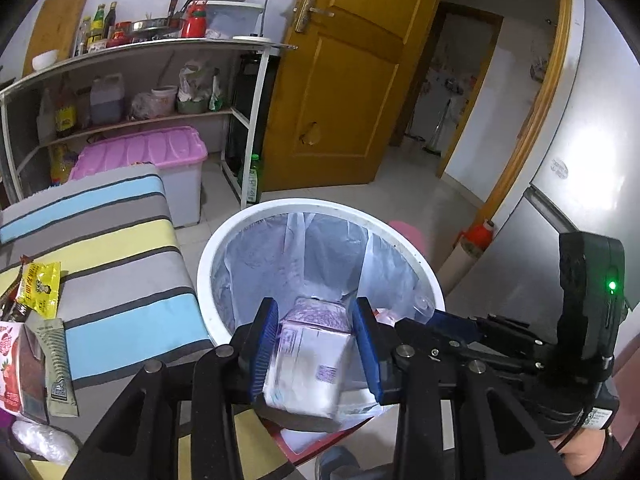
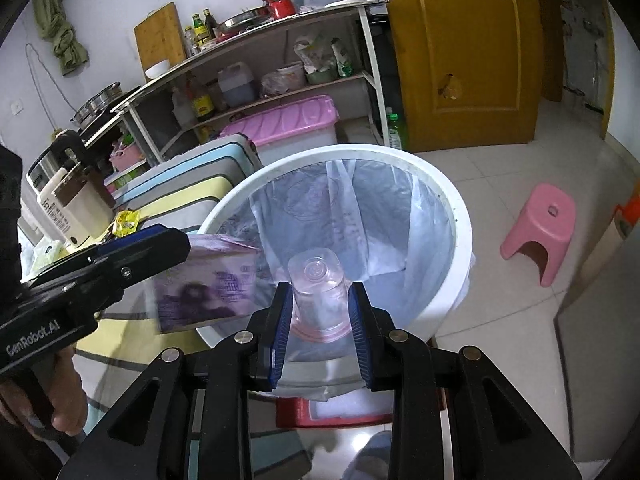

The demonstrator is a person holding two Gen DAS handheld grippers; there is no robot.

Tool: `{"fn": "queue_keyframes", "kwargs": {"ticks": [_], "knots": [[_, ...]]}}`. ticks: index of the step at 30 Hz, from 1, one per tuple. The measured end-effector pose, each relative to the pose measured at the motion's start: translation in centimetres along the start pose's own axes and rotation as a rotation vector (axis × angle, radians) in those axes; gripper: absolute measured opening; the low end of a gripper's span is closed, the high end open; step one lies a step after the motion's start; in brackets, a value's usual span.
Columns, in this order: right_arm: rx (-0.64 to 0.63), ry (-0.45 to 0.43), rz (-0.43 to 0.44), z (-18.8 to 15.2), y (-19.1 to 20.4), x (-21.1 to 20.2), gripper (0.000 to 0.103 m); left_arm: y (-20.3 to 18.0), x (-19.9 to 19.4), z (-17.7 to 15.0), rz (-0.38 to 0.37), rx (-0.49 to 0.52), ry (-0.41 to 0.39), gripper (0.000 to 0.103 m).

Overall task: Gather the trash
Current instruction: 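Carry carton and cup over the white bin and open both tools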

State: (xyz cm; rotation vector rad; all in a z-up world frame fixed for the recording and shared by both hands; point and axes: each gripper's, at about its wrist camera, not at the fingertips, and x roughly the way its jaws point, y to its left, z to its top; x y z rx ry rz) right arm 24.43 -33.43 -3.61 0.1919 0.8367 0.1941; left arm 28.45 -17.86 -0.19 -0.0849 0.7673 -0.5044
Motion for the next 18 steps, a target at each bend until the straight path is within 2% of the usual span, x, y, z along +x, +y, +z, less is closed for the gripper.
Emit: {"fn": "queue_keyframes", "kwargs": {"ticks": [4,11,18], "knots": [[0.003,-0.007,0.002,0.0,-0.1,-0.1,0.038,0.2,-0.2,0.1,-0.003,-0.005,-0.009,0.044],[-0.006,-0.032,-0.005,-0.1,0.2,-1.2,0.038,0.8,-2.1,0.1,-0.004,-0.034,-0.043,0.044],[-0.037,-0.086,0.008,-1.5,2.3,-4.4,0.038,1.5,-6.4,-1.5,0.027,-0.053,-0.088,0.044]]}}
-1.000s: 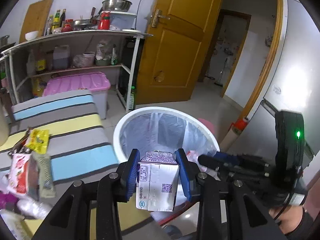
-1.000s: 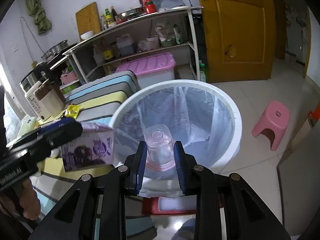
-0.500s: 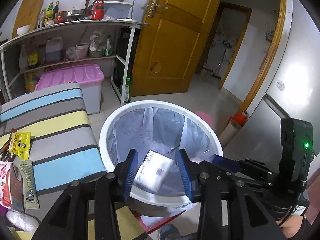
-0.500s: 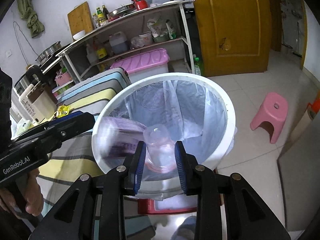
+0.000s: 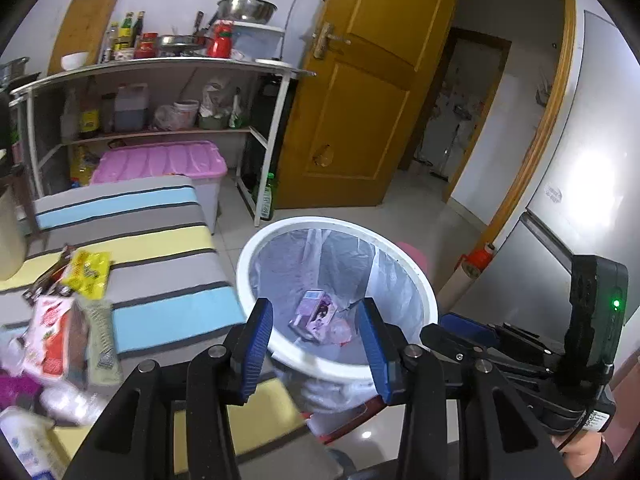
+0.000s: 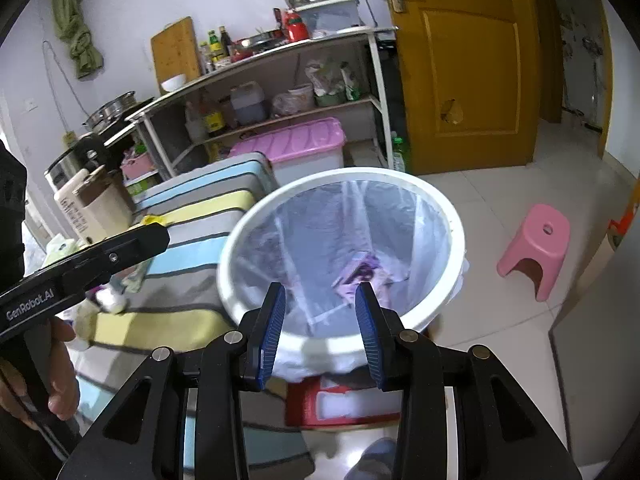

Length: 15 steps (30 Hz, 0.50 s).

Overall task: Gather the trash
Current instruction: 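Carry carton and cup over the white bin and open both tools, then move both tools back over the table toward the remaining trash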

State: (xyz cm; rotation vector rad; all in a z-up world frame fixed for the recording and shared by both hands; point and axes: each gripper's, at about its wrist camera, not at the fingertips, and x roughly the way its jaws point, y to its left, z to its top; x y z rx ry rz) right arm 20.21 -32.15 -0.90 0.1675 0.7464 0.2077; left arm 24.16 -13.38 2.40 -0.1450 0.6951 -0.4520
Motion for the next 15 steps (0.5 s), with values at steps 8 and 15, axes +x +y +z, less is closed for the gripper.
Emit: {"fn": "queue_keyframes", "kwargs": {"ticks": [8,15], "knots": [[-0.050,-0.027,0.039,-2.3,3.4,-2.6,0.038,1.3,-4.8,-3.4,0.075,-0.008,-0.037,0.044],[-0.093,-0.020,0.087,-4.0,6.3,-3.4,0.038,2.7,-7.7,-5.9,0.147,-0.017,-0.052,0.044]]}}
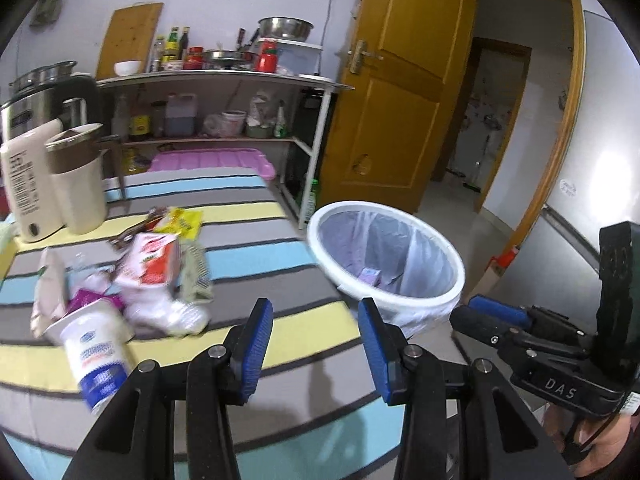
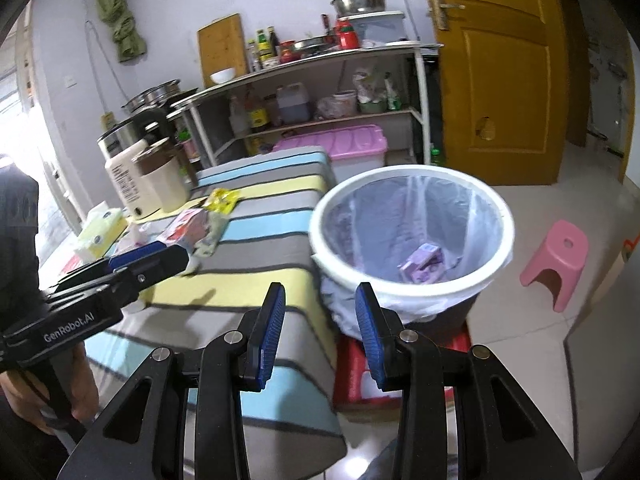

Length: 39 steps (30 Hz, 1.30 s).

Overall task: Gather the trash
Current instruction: 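Move both tools back over the table toward the remaining trash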

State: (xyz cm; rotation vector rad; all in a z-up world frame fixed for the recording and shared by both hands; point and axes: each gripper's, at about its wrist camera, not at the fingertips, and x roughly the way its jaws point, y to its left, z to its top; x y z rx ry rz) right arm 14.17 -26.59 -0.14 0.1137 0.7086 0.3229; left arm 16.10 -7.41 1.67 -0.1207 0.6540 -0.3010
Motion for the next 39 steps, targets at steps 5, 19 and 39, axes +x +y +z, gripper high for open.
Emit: {"fn": "queue_keyframes", "kwargs": {"ticks": [5,19,39], "knots": [[-0.013,0.025,0.056,-0.7,1.7,0.6,0.038,1.5,-1.6,-1.3,0.051,-0.013,-0.007,0.044],[-0.077,0.065,0.119,-0.6,5.4,2.2,0.038,7.2,-5.2,-3.3,0.226,-0.111,-0.018,0.045],[-0.202,0.118,0.179,0.6,9.2,6.1,0.038,11.6,-1.6,-3.5,0.302,-0.263,0.049,0.055]]}}
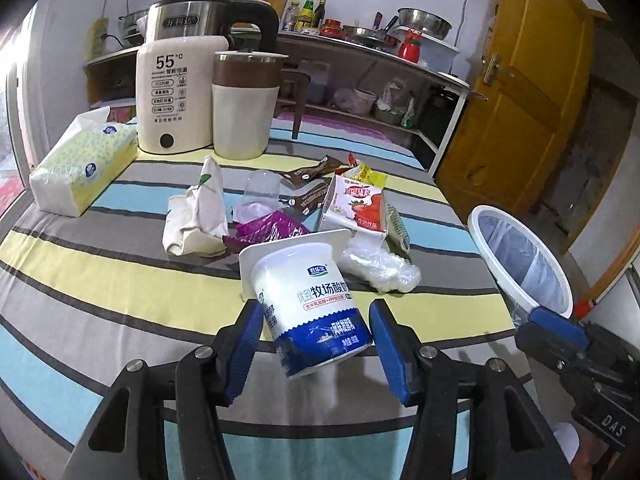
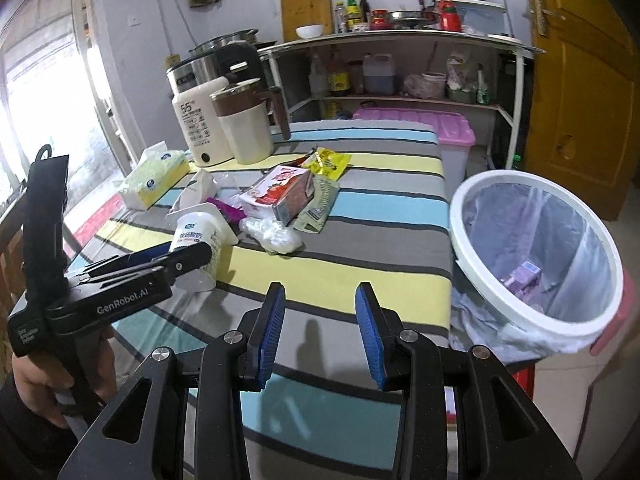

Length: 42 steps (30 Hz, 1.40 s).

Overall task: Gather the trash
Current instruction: 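Move both tools back over the table toward the remaining trash, then grasp the white yogurt cup with the left tool while the right tool grasps the clear plastic bag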

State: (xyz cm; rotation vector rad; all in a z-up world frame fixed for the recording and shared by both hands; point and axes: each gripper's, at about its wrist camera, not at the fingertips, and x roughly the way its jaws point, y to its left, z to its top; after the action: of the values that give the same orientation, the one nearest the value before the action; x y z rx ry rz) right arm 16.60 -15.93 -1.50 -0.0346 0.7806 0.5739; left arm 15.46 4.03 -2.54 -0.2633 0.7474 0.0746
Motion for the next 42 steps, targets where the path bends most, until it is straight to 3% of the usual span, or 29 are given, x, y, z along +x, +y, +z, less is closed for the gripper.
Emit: {"fn": "queue_keyframes", "kwargs": {"ticks": [6,9,13,22,26,28,42], "knots": [[-0.061,0.027,0.033,1.3,0.8,1.9,0.038,0.6,-1.0,-0.6,-0.006,0.026,-0.009,0.053],[-0.110,0.035,0.055,2.3,1.5,3.0,0.046,1.1,-1.5,-0.8,-0.004,0.025,-0.010,0.052],[-0.198,0.061,0.085,3.6,2.9,5.4,0.046,1.8,-2.0,-1.0,-0.005,0.019,-0.012,0.052],[-0.305,0.139,0.062,4.5,4.3,11.1,0.046,3.1,-2.7,-1.0,-0.011,0.004,-0.019,0.052],[-0.288,0.178,0.065,4.6,4.4,12.0,0.046,3.3,-2.7,-1.2,-0.013,0.006,-0.015,0.052],[-0.265,0.181,0.083,4.4,4.4,11.7,0.035,3.1,-2.6,-1.3,-0.016,0.012,-0.014,0.052],[-0.045,0.099,0.043,0.6,1.8,4.8,0.033,1.0,-3.4,-2.0,-0.072,0.067,-0.015,0.050]]}}
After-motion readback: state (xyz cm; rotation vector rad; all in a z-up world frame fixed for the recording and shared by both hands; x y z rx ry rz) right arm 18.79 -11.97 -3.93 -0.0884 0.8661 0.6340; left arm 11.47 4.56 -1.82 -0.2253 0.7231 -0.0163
